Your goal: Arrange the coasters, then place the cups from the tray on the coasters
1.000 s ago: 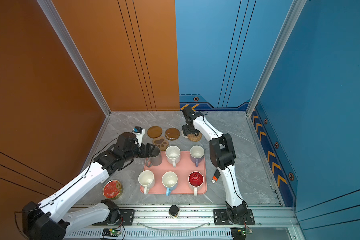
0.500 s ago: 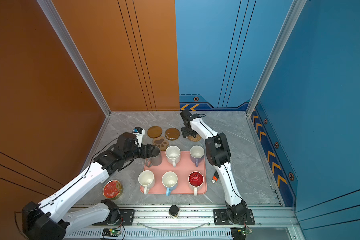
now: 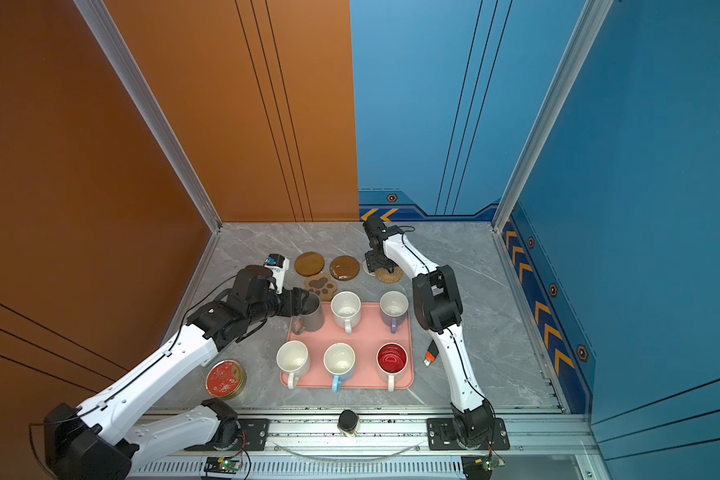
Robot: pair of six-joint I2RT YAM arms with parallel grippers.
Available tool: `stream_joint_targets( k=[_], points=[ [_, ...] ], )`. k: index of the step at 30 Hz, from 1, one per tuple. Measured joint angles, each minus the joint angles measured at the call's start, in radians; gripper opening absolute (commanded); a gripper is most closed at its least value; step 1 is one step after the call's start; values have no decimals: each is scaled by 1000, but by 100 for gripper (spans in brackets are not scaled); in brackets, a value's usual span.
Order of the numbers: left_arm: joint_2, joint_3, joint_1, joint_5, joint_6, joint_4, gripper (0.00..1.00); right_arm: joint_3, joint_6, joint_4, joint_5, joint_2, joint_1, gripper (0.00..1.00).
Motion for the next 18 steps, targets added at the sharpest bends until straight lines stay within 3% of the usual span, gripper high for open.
stream_joint_targets(
  k=[18],
  points=[
    [0,0,0,0,0,-3,73,2,8,0,-1,20,-3,80]
  ],
)
